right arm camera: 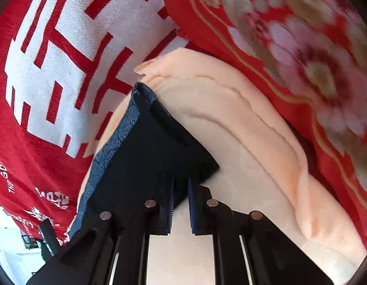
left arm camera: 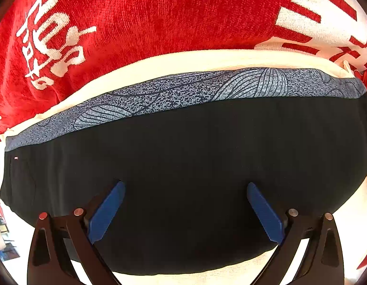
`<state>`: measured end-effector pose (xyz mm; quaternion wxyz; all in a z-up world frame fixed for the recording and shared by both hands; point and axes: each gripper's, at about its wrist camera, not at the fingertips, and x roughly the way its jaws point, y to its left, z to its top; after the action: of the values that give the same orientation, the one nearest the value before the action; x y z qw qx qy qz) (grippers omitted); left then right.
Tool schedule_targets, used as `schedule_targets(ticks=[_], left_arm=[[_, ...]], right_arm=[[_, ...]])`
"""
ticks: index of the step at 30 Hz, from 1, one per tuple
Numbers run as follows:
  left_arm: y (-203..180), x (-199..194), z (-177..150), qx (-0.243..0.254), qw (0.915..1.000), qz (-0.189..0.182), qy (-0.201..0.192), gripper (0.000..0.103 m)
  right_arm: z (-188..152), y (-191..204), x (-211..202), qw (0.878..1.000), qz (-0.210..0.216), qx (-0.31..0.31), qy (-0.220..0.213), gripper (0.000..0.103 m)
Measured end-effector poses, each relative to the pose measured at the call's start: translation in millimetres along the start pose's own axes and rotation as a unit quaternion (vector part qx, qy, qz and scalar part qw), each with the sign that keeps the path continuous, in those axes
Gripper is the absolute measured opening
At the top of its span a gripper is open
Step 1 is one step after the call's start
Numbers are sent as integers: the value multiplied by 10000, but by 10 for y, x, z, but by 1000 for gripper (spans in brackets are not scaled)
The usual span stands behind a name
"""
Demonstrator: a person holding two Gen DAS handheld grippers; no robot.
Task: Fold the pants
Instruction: 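Close the right gripper on the pants end while the left gripper holds the strip down, then lift the held pants end with the right gripper and fold it over the strip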
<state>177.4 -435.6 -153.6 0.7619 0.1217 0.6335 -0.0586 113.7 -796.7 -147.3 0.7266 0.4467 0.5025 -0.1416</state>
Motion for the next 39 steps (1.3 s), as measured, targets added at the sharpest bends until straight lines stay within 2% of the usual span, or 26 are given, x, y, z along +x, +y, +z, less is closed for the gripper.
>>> schedule_targets(ticks=[2, 4, 7, 10, 13, 16, 19, 24, 26, 27, 28, 29, 30, 31, 34, 36, 37, 38, 39], left_arm=[[5, 3, 5, 20, 10000, 9, -1, 103], [7, 7, 8, 48, 10000, 17, -6, 103], [7, 18, -3, 31, 10000, -1, -35, 103], [2, 5, -6, 19, 10000, -1, -24, 103], [-41, -85, 8, 70, 9999, 69, -92, 103], [-163, -139, -3, 253, 9994, -88, -221, 103], [-265, -76, -57, 392, 9989, -5, -249, 103], [-231, -51, -89, 299, 9988, -122, -359, 103], [-227, -58, -84, 342, 9989, -126, -304, 103], [-227, -88, -63, 367, 9990, -60, -263, 101], [-216, -153, -36, 358, 9989, -1, -305, 93], [-205, -216, 8, 325, 9989, -52, -345, 72], [-215, -272, 39, 261, 9988, -236, -335, 68], [-206, -334, 67, 154, 9983, -412, -376, 68], [-302, -355, 100, 195, 9974, -515, -470, 68], [-466, -163, 63, 361, 9975, -548, -244, 68], [-532, -86, 17, 418, 9978, -414, -301, 68], [-576, -101, -35, 449, 9969, -299, -575, 68], [-596, -108, -65, 466, 9965, -237, -654, 67]], right_arm=[[-32, -72, 33, 10000, -22, 53, 75, 12], [-56, -106, -8, 9999, -1, 90, 56, 27], [-140, -124, -76, 9979, 608, 165, 168, 32], [-286, -125, -11, 9944, 937, 276, 390, 33], [-381, -158, 88, 9921, 1115, 415, 400, 33], [-415, -237, 184, 9888, 1341, 618, 236, 33], [-393, -294, 264, 9820, 1735, 750, -48, 33], [-193, -108, 406, 9765, 2045, 565, -390, 35], [-121, -44, 476, 9753, 2107, 563, -357, 35], [-67, -14, 530, 9736, 2169, 679, -214, 31], [-45, -4, 544, 9737, 2143, 774, -105, 20], [-27, 3, 533, 9722, 2183, 850, -51, 17], [-20, 40, 466, 9708, 2256, 817, -56, 16], [-24, 90, 395, 9717, 2258, 685, -68, 15], [-65, 266, 150, 9728, 2296, 290, -110, 15], [-97, 398, 19, 9742, 2253, 37, -156, 15], [-111, 472, -29, 9752, 2202, -95, -176, 15], [-136, 568, -65, 9765, 2133, -268, -148, 15], [-175, 687, -109, 9775, 2041, -506, -189, 15]])
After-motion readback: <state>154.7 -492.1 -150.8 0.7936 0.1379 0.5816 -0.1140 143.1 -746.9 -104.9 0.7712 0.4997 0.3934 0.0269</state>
